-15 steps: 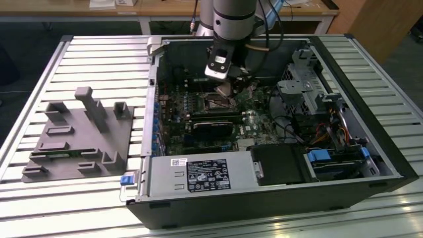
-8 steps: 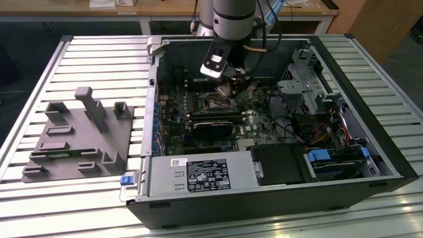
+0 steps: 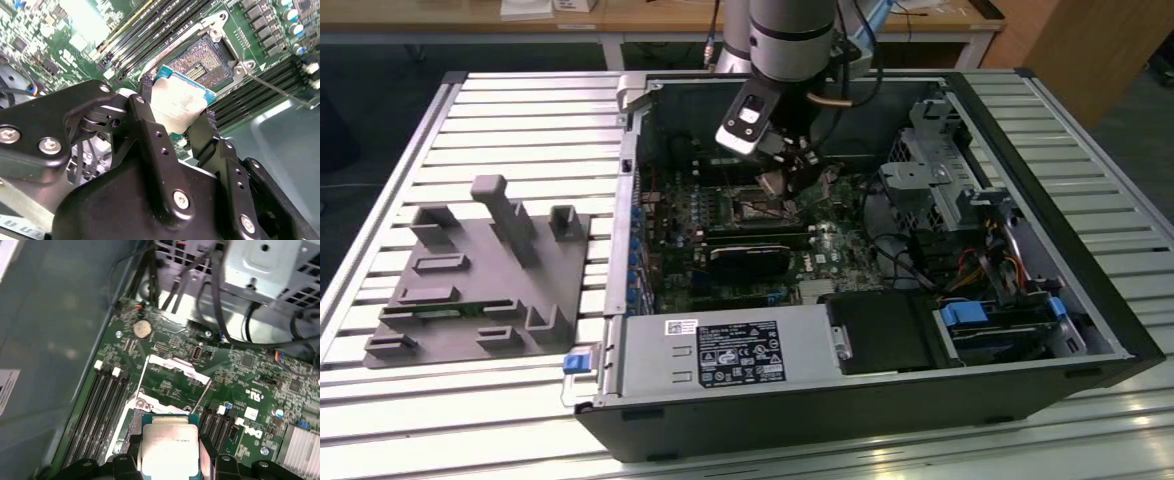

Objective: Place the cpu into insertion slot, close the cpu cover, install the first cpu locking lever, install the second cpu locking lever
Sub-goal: 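Place the cpu into insertion slot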

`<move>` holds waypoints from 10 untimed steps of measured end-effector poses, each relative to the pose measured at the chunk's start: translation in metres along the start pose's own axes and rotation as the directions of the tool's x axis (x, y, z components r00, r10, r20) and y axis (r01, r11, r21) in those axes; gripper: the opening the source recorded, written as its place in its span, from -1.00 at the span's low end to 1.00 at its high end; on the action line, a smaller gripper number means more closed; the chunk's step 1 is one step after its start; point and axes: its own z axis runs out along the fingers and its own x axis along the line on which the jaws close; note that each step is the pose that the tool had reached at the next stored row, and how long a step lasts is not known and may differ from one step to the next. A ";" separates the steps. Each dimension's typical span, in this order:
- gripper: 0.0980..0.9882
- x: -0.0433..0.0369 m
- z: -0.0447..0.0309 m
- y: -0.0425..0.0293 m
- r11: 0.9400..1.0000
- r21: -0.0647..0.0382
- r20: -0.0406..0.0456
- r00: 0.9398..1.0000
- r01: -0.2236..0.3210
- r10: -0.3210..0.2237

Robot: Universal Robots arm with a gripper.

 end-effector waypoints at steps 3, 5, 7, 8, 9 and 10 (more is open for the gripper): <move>-0.01 0.0000 0.0003 0.0000 0.999 -0.002 0.005 0.999 -0.051 0.051; -0.01 0.0000 0.0006 0.0000 0.996 -0.003 0.008 0.996 -0.086 0.086; -0.01 0.0000 0.0008 -0.0001 0.992 -0.005 0.011 0.992 -0.122 0.122; -0.01 0.0000 0.0010 -0.0001 0.990 -0.005 0.013 0.990 -0.140 0.140; -0.01 0.0000 0.0011 -0.0001 0.988 -0.006 0.014 0.987 -0.157 0.157; -0.01 0.0000 0.0012 -0.0001 0.985 -0.007 0.016 0.984 -0.175 0.175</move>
